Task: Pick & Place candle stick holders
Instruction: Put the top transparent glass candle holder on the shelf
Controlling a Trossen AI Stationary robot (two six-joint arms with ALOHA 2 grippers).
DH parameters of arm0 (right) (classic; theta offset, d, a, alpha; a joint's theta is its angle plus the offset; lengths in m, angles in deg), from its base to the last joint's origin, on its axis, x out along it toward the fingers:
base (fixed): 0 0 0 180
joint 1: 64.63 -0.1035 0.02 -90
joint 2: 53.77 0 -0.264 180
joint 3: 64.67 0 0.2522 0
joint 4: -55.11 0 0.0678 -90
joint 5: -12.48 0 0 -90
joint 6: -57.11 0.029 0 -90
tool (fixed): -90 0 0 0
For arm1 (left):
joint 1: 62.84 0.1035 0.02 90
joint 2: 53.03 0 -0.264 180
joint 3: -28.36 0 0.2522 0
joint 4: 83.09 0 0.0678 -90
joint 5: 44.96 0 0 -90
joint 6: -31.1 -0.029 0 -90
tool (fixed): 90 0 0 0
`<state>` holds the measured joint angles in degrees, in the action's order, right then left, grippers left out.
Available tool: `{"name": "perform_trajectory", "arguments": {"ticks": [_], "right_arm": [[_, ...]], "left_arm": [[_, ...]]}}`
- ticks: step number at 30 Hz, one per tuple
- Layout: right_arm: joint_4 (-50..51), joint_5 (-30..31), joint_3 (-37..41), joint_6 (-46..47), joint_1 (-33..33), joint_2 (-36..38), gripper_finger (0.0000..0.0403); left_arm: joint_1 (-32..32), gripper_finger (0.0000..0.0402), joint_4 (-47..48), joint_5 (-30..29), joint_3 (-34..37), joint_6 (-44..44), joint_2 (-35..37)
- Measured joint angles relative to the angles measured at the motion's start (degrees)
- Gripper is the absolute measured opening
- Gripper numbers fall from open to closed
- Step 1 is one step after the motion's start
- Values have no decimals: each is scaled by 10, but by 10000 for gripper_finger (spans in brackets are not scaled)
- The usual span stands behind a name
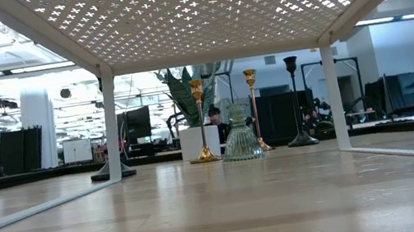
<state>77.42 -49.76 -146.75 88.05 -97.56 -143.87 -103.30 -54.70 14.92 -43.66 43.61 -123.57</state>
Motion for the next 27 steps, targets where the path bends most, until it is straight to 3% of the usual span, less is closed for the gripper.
{"name": "perform_trajectory", "arguments": {"ticks": [17,22,27], "right_arm": [[14,9,0,0,-12,10,0],[19,9,0,0,-12,10,0],[19,9,0,0,-12,10,0]], "left_arm": [[20,12,49,-18,0,44,0],[33,45,48,-18,0,44,0],[44,105,46,-12,0,45,2]]}}
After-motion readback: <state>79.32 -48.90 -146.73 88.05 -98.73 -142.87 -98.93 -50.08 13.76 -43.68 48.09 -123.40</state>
